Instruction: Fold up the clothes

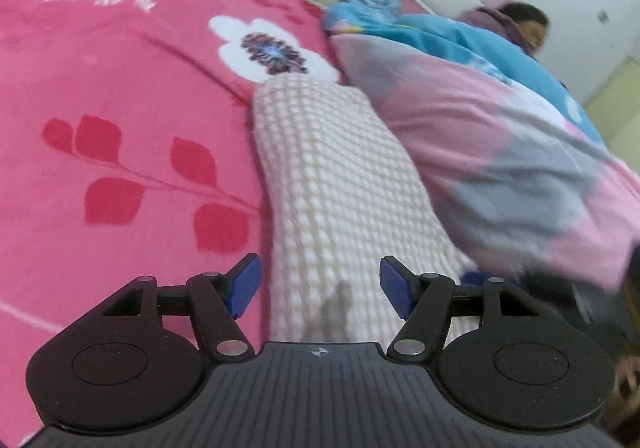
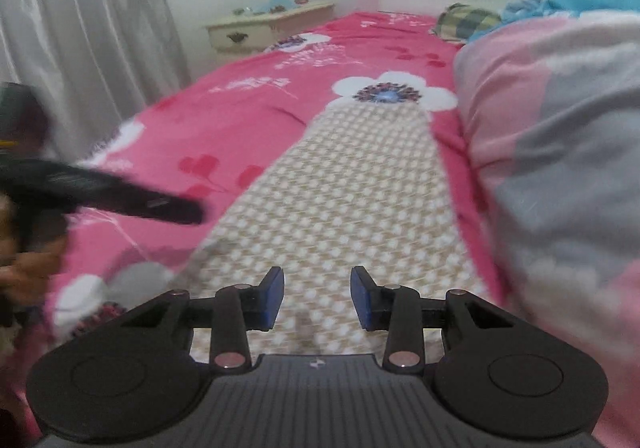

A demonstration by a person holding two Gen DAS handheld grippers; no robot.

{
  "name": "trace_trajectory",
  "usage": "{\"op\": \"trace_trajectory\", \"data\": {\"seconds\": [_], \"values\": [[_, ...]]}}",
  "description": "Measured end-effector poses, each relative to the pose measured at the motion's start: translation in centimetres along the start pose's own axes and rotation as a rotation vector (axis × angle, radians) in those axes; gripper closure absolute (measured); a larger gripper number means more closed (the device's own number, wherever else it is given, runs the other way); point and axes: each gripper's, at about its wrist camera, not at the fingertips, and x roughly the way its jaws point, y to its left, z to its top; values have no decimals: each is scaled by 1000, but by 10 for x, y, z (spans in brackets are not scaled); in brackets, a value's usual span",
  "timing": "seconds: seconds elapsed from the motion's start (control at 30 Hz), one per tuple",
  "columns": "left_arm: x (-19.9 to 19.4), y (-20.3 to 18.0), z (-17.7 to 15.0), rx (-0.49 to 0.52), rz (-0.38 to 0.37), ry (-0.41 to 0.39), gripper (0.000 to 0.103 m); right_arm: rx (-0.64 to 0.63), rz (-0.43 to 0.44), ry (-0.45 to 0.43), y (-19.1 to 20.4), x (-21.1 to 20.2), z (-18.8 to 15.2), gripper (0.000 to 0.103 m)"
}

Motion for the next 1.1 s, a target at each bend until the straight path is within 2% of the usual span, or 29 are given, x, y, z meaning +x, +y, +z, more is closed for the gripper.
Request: {"op": "trace_trajectory", "data": {"seconds": [0.1,0.17,0.2,0.27,0.33,0.4,0.47,0.53,0.6,0.67,0.73,0.77,0.83,0.97,1.0,1.07,1.1], "values": [[25,10,2,-14,40,38,37,-40,-15,62,2,19,-13,64],[42,25,2,-39,77,93,36,-106,-82,129,2,39,-33,65],[42,31,0,-77,55,95,36,-126,-81,100,4,40,-39,64],[35,29,4,-85,45,72,39,-112,-80,81,3,40,-41,64],[23,19,13,-55,14,-9,40,-99,-80,78,2,40,-40,64],[19,8,24,-11,-22,-76,41,-102,-78,71,1,40,-42,64],[23,-9,35,89,-5,-134,52,-93,-75,69,1,40,-42,64],[30,-25,40,206,4,-197,60,-90,-75,62,1,41,-44,64],[37,-36,37,308,-21,-235,63,-89,-76,55,2,42,-44,63],[51,-43,29,412,10,-201,63,-90,-77,53,2,41,-45,63],[77,-39,21,480,107,-84,65,-97,-80,57,3,42,-44,63],[86,-33,15,495,142,-58,65,-101,-82,59,5,42,-44,63],[85,-28,11,508,132,-79,64,-108,-87,60,6,43,-44,63],[71,-30,26,415,101,-72,64,-105,-85,60,6,43,-44,63],[66,-31,30,392,93,-87,62,-114,-89,71,7,42,-40,63],[51,-31,40,350,108,-150,51,-122,-94,84,13,37,-31,63],[47,-27,46,314,99,-166,49,-114,-81,72,16,32,-26,63]]}}
